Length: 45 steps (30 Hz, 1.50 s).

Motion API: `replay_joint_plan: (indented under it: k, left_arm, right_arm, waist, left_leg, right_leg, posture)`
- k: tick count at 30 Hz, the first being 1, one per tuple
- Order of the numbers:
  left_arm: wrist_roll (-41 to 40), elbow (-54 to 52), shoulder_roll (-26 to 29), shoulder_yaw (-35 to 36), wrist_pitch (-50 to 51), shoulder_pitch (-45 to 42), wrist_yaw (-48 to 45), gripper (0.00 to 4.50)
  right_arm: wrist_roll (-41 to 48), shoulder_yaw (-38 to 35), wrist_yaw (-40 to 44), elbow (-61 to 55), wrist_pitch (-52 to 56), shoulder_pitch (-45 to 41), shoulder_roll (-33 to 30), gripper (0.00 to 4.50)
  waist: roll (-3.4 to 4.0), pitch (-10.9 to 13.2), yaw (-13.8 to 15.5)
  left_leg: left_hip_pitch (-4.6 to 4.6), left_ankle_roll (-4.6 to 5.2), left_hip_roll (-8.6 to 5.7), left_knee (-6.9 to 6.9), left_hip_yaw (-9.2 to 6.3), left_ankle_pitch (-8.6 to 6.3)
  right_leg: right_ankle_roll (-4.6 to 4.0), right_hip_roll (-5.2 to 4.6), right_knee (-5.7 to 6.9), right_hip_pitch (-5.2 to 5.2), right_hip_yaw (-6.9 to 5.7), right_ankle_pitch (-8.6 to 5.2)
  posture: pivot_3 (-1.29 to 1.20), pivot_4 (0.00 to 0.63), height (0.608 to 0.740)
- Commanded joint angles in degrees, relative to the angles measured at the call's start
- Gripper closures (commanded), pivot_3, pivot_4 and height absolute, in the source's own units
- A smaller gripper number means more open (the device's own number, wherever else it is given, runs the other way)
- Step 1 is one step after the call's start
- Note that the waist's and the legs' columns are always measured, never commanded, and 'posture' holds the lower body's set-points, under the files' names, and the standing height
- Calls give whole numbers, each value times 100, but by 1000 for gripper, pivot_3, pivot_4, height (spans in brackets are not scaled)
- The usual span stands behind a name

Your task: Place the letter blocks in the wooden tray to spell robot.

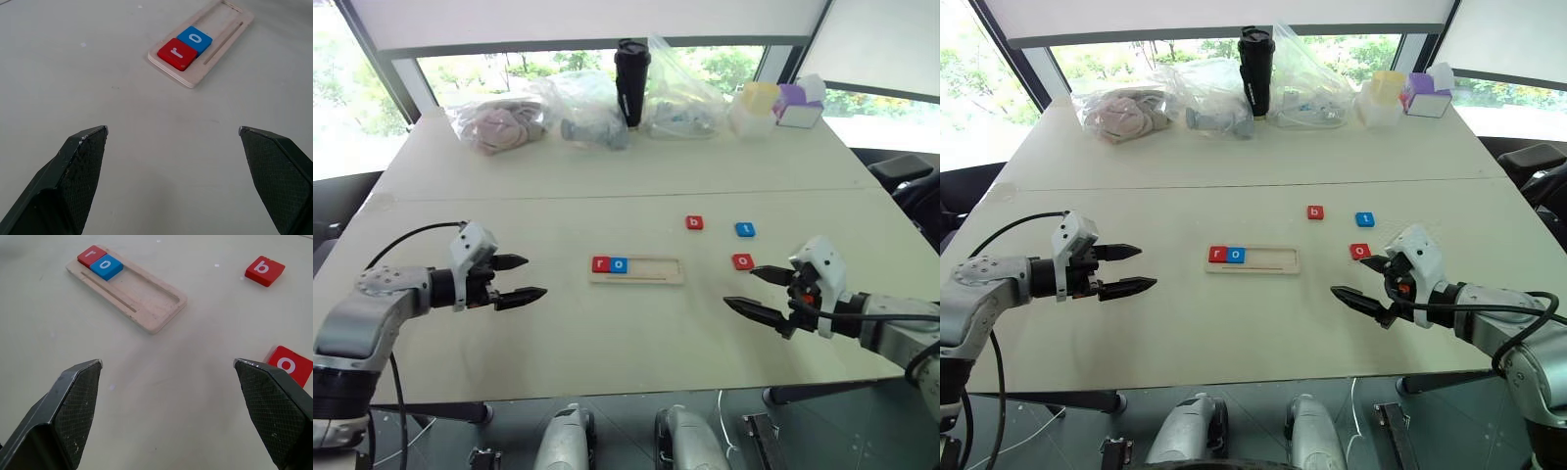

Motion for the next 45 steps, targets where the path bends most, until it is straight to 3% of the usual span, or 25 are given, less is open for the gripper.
replay_joint_plan:
  k: [1, 27, 31, 35, 40, 45]
  left_arm:
    - [-78, -253, 86, 94, -27, 0, -79, 0]
    - [131, 212, 151, 40, -436, -388, -214, 0]
    - [475, 910, 196, -314, -917, -949, -664, 0]
    - [935, 1789, -9, -1081, -1669, -1817, -1530, 0]
    - [1729, 3846, -656, -1813, -2991, -3022, -2273, 0]
    - [2059, 5434, -1418, -1938, -3798, -3813, -2462, 0]
  right_arm:
    - [-64, 43, 2, -39, -157, -99, -41, 31]
    - [-160, 191, -27, -50, -210, -224, -63, 31]
    - [412, 317, -348, -398, 231, -920, 243, 31]
    - [437, 1043, -703, -821, 594, -1383, 510, 31]
    - [338, 1426, -1261, -1063, 888, -1374, 775, 31]
    - [264, 1471, -1710, -1275, 992, -1245, 983, 31]
  waist:
    - [0, 0, -1]
    - [0, 0, 4]
    - [0, 0, -13]
    - [-4, -2, 18]
    - [-6, -3, 23]
    - [-12, -3, 3]
  left_leg:
    - [0, 0, 0, -1, 0, 0]
    - [4, 1, -3, 0, 1, 1]
    - [6, 1, -3, 3, 2, 1]
    - [8, 1, -1, 13, 1, 1]
    - [-15, 3, -6, 45, 3, 1]
    - [-28, 5, -7, 68, 3, 0]
  right_leg:
    - [0, 0, -1, 0, 0, 0]
    - [3, 7, 1, 7, -1, 1]
    - [2, 8, 5, 8, -1, 2]
    - [1, 12, 27, 4, -1, 1]
    - [1, 11, 31, 9, -11, 0]
    - [3, 7, 34, 8, -9, 1]
  posture:
    - [0, 150, 740]
    - [0, 150, 740]
    - [0, 150, 740]
    - [0, 150, 740]
    - [0, 150, 740]
    - [0, 150, 740]
